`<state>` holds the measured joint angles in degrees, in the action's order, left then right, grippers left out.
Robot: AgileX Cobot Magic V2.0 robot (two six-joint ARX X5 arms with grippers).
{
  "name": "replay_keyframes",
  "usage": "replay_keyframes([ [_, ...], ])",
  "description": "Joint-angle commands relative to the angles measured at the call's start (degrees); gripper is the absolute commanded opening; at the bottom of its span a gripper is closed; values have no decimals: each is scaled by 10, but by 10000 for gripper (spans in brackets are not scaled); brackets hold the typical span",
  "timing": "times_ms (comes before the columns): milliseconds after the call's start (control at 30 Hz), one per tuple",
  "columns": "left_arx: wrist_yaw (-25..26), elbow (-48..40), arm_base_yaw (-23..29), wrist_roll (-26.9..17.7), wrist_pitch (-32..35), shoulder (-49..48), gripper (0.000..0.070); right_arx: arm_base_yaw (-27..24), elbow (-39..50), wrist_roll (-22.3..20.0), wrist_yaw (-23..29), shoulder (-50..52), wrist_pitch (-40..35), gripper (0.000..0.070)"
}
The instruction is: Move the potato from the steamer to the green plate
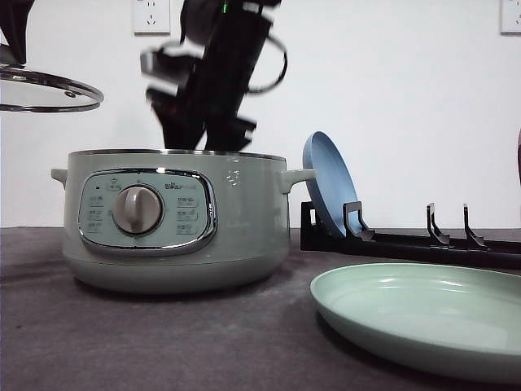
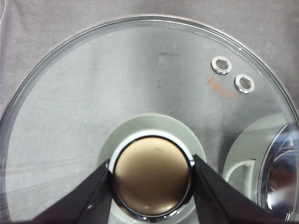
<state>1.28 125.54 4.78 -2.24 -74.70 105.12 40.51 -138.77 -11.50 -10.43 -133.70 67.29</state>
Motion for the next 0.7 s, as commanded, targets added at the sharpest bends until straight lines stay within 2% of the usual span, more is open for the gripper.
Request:
replay_keyframes([
  [0,0,26,1,2,19,2,0,6,-37,14,0,11,21,206],
  [233,0,26,1,2,18,2,0,4,-50,33,33,83,136,206],
  [333,0,25,1,1,17,2,0,-1,-10,47,34,131,139,206],
  [533,0,25,1,2,13,2,0,-2,158,65,80,268,139,206],
  [667,1,25,0,2,11,2,0,-7,304,79,84,376,139,206],
])
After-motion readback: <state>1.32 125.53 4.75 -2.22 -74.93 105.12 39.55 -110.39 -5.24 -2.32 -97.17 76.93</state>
